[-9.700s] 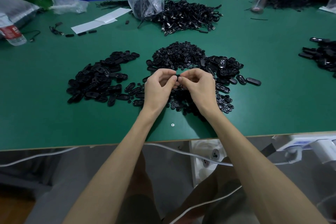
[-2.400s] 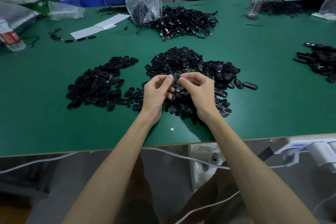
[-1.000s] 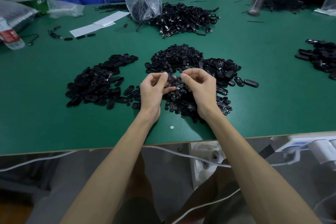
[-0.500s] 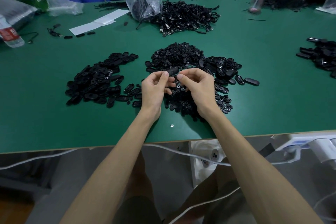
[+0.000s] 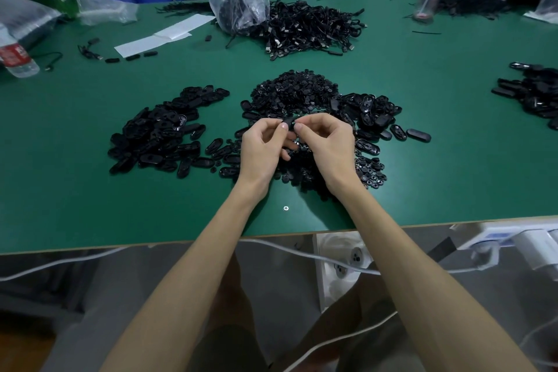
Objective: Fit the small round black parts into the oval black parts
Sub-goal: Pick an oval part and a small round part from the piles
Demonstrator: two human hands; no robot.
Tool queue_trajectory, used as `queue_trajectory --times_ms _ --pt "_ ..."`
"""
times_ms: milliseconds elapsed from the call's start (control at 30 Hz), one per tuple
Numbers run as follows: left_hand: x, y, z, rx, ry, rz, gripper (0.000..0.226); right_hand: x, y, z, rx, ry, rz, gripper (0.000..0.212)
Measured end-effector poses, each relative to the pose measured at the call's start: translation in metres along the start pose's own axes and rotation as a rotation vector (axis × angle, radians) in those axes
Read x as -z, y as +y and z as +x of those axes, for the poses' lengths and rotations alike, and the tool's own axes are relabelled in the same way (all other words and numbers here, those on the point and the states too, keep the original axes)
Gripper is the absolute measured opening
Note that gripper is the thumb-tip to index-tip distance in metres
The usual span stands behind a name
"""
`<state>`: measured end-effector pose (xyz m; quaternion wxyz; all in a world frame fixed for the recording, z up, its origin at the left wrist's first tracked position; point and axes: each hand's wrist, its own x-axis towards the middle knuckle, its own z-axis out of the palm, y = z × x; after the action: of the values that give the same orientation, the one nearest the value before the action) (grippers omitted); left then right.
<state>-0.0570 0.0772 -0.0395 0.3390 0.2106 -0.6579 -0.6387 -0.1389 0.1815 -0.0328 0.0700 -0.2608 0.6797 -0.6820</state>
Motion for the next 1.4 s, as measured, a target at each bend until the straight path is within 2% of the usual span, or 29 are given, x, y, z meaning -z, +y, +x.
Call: queue_trajectory --times_ms 233,533,1000,1267,1400 --pt "0.0001 -0.0001 0.0002 0.000 -0.009 0.005 0.012 -0.0006 0.0005 0.0011 -0.038 0.021 0.066 0.007" --pt "-0.0013 -0.0007 -0.0013 -0.028 -0.040 0.017 0.006 -0.0016 -0.0002 0.0009 -0.066 0.033 0.055 0.004" --pt "-0.0028 0.0043 -0.0034 -0.001 -0.095 0.045 0.011 0.0021 -0.0022 -0.0007 -0.033 0.004 0.052 0.004" --pt "-0.0022 0.0004 -0.0012 0.003 -0.052 0.057 0.016 0.0003 -0.0046 -0.0007 -0.028 -0.105 0.058 0.012" --pt "0.0004 0.0012 -0.0019 -0.004 -0.076 -0.039 0.015 -0.0004 -0.0072 -0.0015 -0.034 -0.108 0.116 0.021"
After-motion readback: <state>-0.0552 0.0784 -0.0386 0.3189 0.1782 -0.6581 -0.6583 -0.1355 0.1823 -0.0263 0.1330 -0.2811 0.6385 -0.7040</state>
